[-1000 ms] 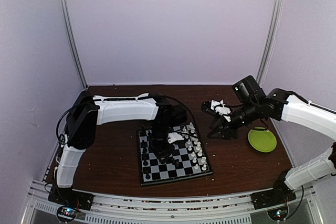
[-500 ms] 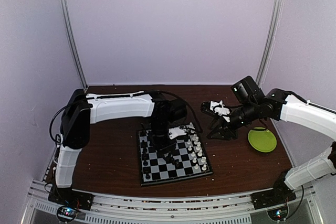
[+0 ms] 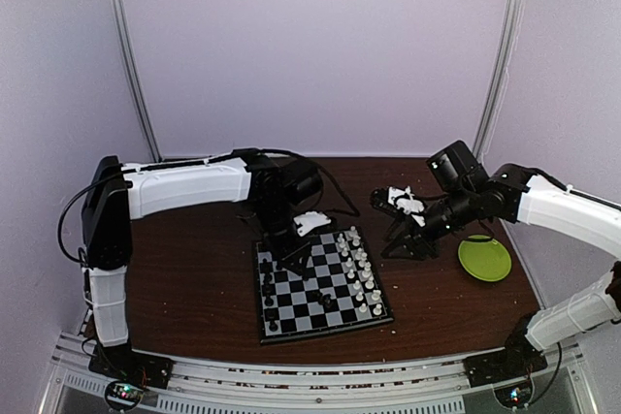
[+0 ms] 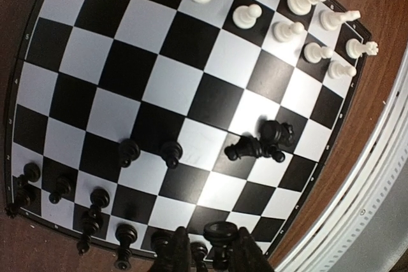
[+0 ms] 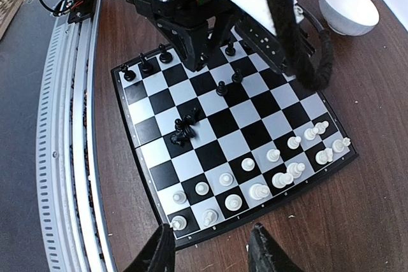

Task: Set up the chess pieces on the board
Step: Pick up the pawn from the chess pile, then place the pawn at e7, then pick up the pawn from the chess pile, then place the pawn on d7, then pick up the pawn from the chess pile.

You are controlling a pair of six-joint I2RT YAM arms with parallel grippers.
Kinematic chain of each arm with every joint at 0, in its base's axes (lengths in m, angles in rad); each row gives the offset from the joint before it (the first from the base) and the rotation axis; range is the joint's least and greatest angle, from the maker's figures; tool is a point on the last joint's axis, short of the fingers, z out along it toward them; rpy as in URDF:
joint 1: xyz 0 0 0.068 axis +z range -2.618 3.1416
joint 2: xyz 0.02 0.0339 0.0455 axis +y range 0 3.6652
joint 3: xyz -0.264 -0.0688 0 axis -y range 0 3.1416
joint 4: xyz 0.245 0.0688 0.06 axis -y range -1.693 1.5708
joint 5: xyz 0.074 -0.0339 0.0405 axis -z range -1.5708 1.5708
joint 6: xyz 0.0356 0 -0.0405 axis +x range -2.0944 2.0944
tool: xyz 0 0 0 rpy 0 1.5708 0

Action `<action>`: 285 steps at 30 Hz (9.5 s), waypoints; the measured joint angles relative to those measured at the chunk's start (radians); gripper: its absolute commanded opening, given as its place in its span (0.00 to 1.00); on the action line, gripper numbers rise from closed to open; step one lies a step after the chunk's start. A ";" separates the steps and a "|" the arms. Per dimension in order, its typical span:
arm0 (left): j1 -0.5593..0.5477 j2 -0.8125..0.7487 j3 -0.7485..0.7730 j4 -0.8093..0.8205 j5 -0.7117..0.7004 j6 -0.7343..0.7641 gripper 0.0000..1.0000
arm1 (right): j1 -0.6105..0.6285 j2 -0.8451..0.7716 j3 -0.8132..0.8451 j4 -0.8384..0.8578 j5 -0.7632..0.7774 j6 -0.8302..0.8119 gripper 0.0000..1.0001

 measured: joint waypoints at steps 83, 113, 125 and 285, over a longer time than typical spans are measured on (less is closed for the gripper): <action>-0.005 0.041 0.037 -0.016 -0.094 -0.002 0.00 | -0.007 0.023 0.000 -0.008 -0.006 -0.009 0.38; 0.116 -0.020 -0.053 0.014 -0.090 0.004 0.00 | -0.016 0.030 0.000 -0.011 -0.005 -0.023 0.37; 0.087 0.022 -0.070 0.011 -0.044 0.019 0.00 | -0.016 0.040 0.000 -0.015 -0.005 -0.025 0.37; -0.008 0.153 0.019 0.190 -0.143 -0.024 0.00 | -0.028 0.050 0.000 -0.030 -0.028 -0.031 0.37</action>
